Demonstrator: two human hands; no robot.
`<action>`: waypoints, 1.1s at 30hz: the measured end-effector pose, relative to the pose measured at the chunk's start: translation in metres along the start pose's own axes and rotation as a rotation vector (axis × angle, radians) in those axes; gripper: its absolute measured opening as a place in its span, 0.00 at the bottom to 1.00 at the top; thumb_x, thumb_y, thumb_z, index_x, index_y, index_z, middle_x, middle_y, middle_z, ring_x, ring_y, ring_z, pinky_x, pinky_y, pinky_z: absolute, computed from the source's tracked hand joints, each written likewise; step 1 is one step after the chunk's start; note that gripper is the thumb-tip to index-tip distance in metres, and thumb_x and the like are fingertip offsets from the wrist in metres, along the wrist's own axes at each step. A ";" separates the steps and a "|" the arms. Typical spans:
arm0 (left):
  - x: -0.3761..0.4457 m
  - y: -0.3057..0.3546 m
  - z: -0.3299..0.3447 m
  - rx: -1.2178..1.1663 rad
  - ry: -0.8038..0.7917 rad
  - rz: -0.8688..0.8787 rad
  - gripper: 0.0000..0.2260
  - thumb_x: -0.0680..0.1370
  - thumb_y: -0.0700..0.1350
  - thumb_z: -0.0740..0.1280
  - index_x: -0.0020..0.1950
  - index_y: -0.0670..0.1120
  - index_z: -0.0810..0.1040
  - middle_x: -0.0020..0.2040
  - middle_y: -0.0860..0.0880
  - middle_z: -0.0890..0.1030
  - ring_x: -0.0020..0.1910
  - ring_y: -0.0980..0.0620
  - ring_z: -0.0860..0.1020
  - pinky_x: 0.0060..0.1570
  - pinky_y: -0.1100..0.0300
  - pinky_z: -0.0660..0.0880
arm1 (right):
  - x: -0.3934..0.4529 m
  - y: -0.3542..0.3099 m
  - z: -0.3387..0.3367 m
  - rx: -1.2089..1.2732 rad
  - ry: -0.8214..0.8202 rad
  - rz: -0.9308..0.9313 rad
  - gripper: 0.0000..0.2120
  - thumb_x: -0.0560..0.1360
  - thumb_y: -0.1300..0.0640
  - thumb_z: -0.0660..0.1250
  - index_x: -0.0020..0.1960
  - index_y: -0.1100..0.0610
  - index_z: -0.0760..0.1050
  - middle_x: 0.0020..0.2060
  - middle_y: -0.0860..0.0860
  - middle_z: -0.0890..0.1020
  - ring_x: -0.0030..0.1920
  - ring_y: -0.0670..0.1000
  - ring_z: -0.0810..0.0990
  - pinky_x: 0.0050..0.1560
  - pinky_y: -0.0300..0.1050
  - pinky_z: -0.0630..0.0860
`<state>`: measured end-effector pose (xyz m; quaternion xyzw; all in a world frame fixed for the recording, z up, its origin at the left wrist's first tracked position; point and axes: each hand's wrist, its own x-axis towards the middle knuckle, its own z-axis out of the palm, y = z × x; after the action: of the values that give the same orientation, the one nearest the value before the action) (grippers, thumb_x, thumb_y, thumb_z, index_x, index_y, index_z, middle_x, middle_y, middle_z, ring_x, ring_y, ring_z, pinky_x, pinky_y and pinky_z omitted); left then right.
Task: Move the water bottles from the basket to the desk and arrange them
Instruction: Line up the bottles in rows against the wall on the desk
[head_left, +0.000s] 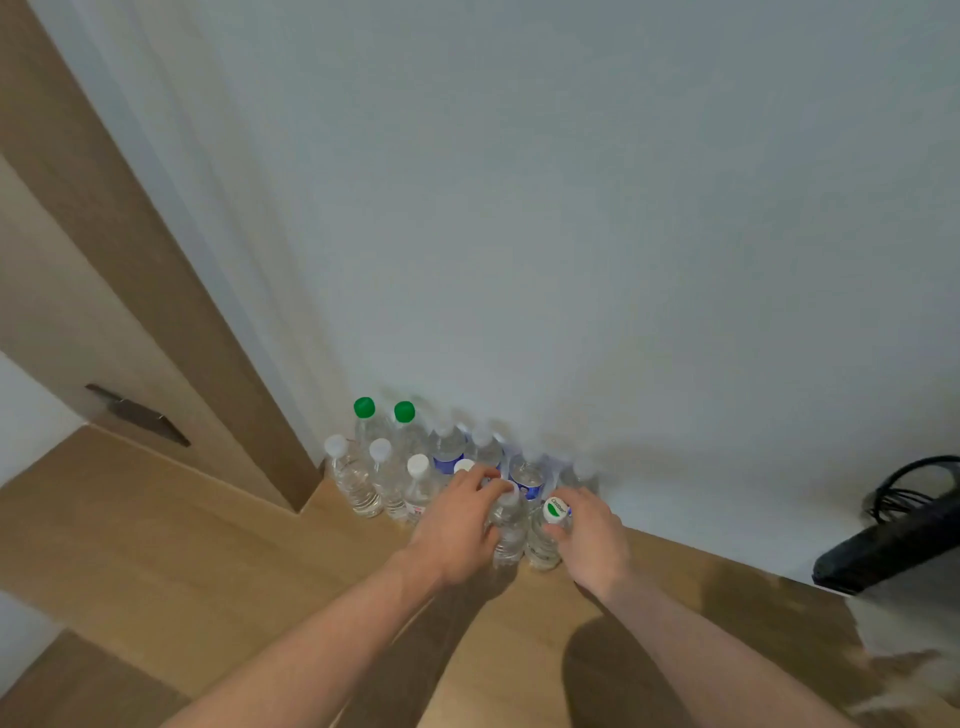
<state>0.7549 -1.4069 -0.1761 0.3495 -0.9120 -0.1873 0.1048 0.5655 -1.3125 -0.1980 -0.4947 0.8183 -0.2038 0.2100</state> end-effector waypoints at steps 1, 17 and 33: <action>-0.003 -0.004 -0.003 -0.032 0.054 -0.002 0.22 0.77 0.45 0.69 0.71 0.52 0.76 0.70 0.53 0.72 0.67 0.52 0.72 0.67 0.52 0.74 | -0.001 0.000 0.000 0.005 -0.003 0.006 0.09 0.79 0.53 0.73 0.57 0.46 0.78 0.49 0.43 0.78 0.47 0.48 0.78 0.41 0.40 0.68; -0.006 -0.165 -0.062 -1.215 0.264 -1.133 0.36 0.77 0.72 0.61 0.80 0.54 0.64 0.77 0.50 0.71 0.74 0.39 0.71 0.67 0.42 0.72 | -0.008 -0.002 0.010 0.068 -0.094 0.162 0.39 0.75 0.37 0.74 0.81 0.46 0.62 0.74 0.45 0.74 0.70 0.53 0.78 0.68 0.53 0.77; -0.014 -0.150 -0.067 -1.080 0.248 -1.023 0.30 0.85 0.59 0.60 0.83 0.47 0.59 0.80 0.48 0.65 0.72 0.41 0.72 0.62 0.43 0.77 | -0.042 -0.003 -0.010 0.103 -0.074 0.089 0.43 0.79 0.42 0.70 0.85 0.44 0.49 0.78 0.50 0.68 0.72 0.52 0.76 0.68 0.50 0.76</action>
<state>0.8764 -1.5181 -0.1783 0.6480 -0.3989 -0.5930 0.2635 0.5800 -1.2744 -0.1819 -0.4535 0.8196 -0.2177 0.2744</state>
